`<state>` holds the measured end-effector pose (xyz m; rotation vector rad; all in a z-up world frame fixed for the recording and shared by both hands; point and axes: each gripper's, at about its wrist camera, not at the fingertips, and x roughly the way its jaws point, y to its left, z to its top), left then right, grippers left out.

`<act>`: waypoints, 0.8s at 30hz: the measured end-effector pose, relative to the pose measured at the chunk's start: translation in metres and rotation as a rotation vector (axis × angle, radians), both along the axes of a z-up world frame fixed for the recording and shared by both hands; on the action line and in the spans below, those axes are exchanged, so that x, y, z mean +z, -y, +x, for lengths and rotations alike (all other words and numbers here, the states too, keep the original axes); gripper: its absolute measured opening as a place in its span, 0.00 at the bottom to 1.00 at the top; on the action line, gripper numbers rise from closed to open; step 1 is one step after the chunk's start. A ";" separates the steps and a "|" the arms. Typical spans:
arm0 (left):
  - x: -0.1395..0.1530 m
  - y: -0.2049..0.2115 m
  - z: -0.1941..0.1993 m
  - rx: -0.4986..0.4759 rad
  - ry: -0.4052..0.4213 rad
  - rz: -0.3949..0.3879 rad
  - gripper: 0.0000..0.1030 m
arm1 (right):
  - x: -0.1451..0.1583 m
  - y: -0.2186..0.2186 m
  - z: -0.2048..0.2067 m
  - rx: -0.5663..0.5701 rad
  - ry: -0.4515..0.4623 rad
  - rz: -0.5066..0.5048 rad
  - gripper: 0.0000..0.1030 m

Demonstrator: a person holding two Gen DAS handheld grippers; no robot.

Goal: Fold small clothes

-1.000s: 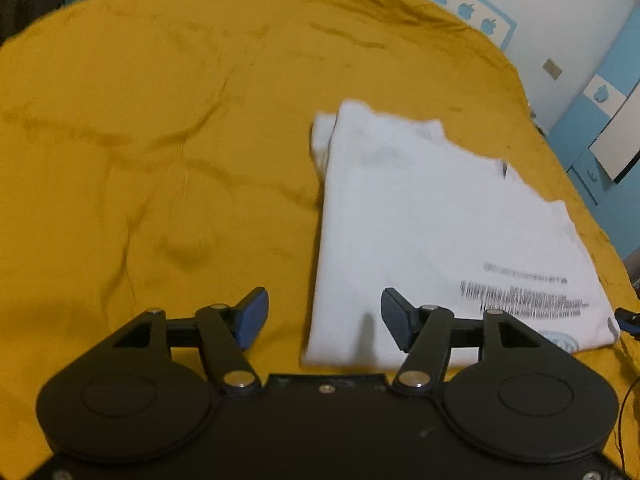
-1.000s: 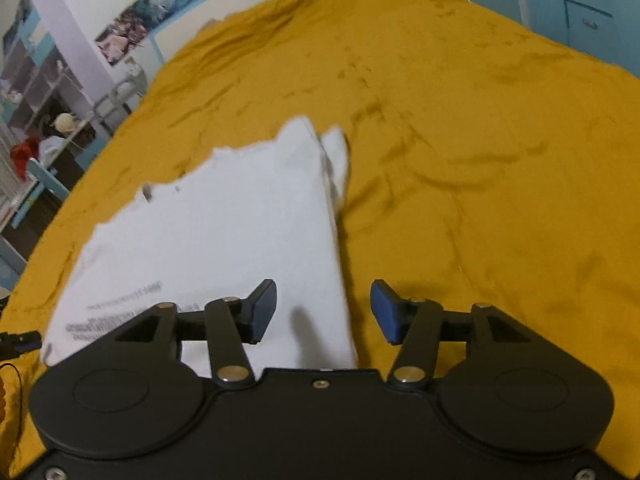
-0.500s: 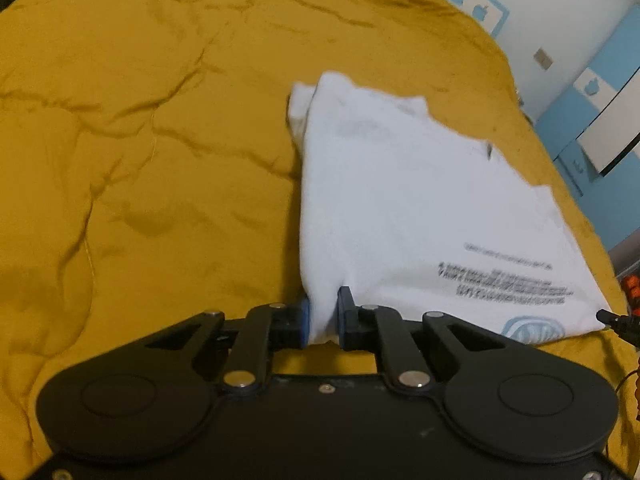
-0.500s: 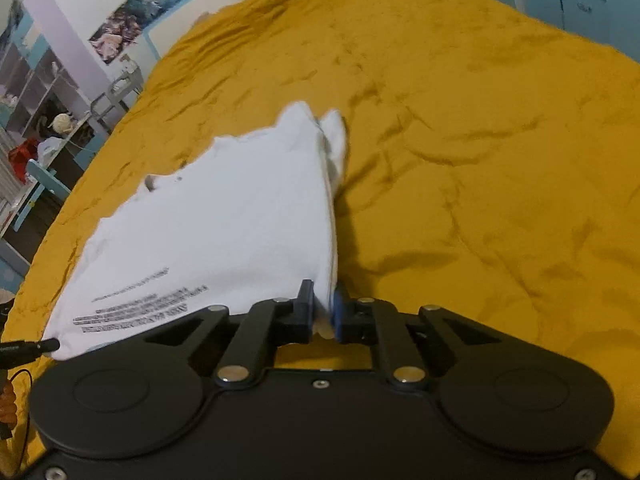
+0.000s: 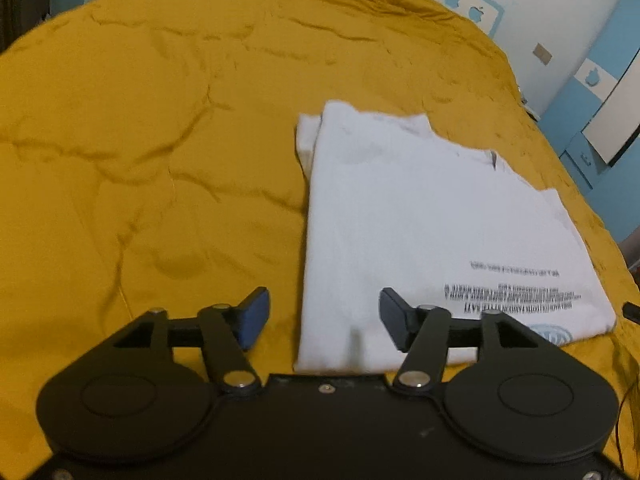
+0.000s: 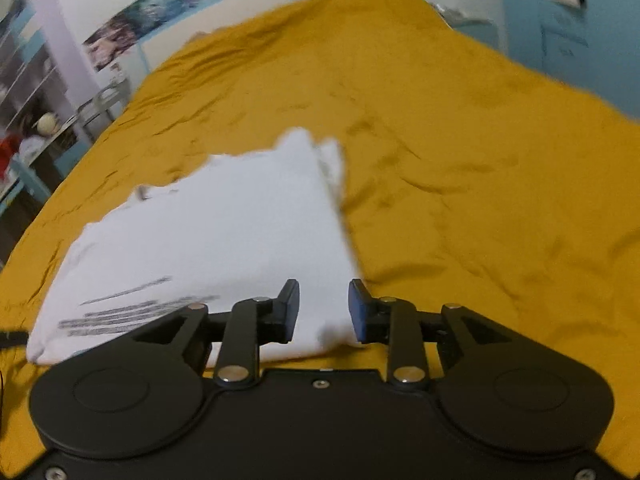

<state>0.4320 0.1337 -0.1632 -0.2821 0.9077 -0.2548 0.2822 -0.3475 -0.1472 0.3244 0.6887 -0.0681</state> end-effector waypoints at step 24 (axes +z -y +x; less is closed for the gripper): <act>-0.033 -0.001 0.083 -0.010 -0.126 -0.219 0.77 | -0.027 -0.078 0.044 0.047 -0.048 -0.042 0.37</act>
